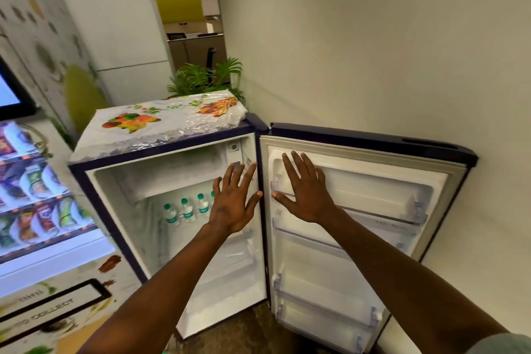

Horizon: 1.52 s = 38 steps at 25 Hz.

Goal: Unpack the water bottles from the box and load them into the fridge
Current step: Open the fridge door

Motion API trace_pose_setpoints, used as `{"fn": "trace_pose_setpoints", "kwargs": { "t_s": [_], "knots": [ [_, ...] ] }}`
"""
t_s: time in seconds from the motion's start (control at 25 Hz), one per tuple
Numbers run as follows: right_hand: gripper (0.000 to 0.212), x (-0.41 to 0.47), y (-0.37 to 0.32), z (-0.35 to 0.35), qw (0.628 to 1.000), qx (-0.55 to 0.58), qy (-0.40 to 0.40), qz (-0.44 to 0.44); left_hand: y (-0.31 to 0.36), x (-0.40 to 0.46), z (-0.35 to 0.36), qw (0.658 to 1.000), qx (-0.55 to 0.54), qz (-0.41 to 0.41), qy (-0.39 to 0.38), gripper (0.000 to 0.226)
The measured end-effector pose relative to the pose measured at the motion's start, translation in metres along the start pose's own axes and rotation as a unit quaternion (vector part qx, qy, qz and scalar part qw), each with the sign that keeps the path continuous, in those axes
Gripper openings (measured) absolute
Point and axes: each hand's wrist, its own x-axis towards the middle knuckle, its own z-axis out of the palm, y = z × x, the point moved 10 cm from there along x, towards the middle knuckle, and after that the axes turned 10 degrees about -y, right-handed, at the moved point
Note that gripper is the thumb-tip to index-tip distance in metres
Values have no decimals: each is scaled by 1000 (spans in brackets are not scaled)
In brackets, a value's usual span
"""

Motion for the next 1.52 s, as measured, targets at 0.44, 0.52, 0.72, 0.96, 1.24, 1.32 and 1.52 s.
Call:
{"fn": "trace_pose_setpoints", "kwargs": {
  "t_s": [0.44, 0.52, 0.72, 0.96, 1.24, 1.32, 1.52],
  "knots": [
    [94, 55, -114, 70, 997, 33, -54, -46, -168, -56, 0, 994, -10, -106, -31, 67],
    [97, 63, -127, 86, 996, 32, -68, -48, -191, -68, 7, 992, -18, -122, -38, 68],
    [94, 80, -155, 120, 995, 19, -89, -48, -237, -86, 20, 987, -30, -147, -61, 71],
    [93, 99, -183, 161, 992, 44, -115, -35, -276, -101, 42, 983, -36, -162, -81, 70],
    [92, 115, -192, 224, 983, 65, -167, -44, -316, -110, 84, 964, -60, -237, -104, 71],
    [93, 131, -193, 240, 982, 77, -169, -46, -327, -107, 93, 959, -56, -258, -106, 69],
    [89, 182, -203, 321, 963, 111, -234, -70, -362, -104, 120, 963, 18, -251, -90, 64]
  ]
}}
